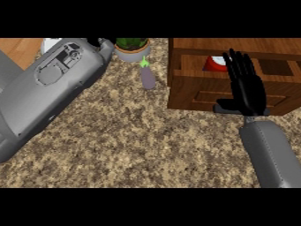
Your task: Pick up the can, place it into the drawer and close the drawer
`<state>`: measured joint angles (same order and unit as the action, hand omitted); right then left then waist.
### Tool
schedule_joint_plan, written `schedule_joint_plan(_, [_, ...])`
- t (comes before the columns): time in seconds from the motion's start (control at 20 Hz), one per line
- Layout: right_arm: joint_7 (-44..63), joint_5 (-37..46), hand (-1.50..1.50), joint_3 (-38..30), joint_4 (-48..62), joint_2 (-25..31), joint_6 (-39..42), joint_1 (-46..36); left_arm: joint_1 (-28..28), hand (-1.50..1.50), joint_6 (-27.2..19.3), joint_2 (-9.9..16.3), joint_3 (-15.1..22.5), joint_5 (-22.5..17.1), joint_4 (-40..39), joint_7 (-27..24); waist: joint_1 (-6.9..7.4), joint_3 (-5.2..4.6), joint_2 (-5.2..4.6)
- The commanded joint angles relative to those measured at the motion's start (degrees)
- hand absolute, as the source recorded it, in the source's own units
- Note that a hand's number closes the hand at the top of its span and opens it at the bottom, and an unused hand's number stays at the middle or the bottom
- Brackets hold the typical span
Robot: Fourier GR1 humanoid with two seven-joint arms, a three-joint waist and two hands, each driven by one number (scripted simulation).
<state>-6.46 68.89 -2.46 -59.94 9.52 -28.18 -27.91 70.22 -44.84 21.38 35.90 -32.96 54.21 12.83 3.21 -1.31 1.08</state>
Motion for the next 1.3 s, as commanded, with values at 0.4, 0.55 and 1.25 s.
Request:
schedule_joint_plan(0.4, [0.1, 0.6, -1.50, -6.9, 26.5, -1.3, -11.4, -17.8, -9.8, -1.50, 1.4, 5.9, -0.8, 1.8, 10.7, 1.4, 0.98, 1.40, -1.96])
schedule_joint_plan(0.55, [1.3, 1.3, -1.50, -8.0, 31.5, -1.1, -12.6, -22.9, -12.1, -1.50, 2.3, 7.4, -0.8, 1.9, 13.8, 1.9, 1.67, 1.40, -2.15])
schedule_joint_plan(1.25, [1.5, 0.8, -1.50, -12.0, 43.9, 2.0, -15.8, -34.8, -20.3, -1.50, 1.3, 8.1, -0.5, 4.8, 21.8, 1.1, 2.77, 1.45, -3.06])
